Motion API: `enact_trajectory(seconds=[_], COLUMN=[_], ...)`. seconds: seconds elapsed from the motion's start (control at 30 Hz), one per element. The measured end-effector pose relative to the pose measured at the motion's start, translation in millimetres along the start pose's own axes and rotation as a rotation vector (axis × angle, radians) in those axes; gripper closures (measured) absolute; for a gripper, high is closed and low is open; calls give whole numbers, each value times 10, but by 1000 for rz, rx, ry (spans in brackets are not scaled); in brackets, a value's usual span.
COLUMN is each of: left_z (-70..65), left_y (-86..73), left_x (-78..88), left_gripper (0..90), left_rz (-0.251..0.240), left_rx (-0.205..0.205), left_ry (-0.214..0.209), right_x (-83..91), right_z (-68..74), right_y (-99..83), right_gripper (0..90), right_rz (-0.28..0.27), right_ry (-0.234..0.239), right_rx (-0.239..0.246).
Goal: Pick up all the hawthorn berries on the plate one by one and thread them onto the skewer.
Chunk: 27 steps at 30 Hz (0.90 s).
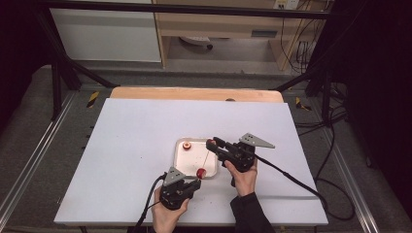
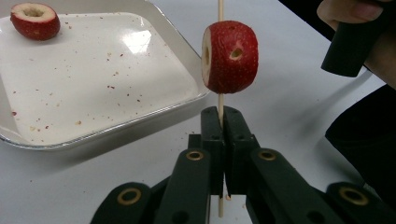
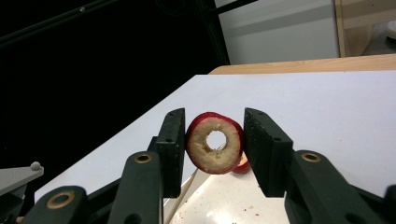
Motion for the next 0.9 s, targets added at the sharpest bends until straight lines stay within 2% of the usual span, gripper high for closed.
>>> enact_trajectory(seconds=[0.3, 0.4, 0.43, 0.57, 0.73, 0.9], left_z=[0, 0, -14, -26, -29, -29], left_y=[4, 14, 15, 28, 44, 66], left_x=[-11, -2, -4, -14, -32, -29], left_gripper=[882, 882, 882, 882, 883, 883], left_rz=[0, -9, -12, -27, -41, -67], left_rx=[7, 19, 34, 61, 95, 91], left_ry=[-5, -10, -23, -31, -29, -21], right_x=[-21, -30, -29, -51, -80, -103], right_z=[15, 19, 23, 39, 65, 91], right_y=[-18, -28, -32, -60, -109, -158], right_gripper=[606, 606, 606, 606, 606, 607], right_rz=[0, 0, -1, -5, -3, 13], right_ry=[13, 13, 12, 13, 16, 31], right_rx=[-8, -9, -8, -6, -13, -17])
Point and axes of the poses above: each handheld gripper's, and its own axes: x roughly backward along the jaws, y roughly out of its top, z roughly to its left, the point moved 8 cm from there along -x, roughly forward along the jaws, and after that the axes turned 15 degrees about z, right-handed, at the moved point
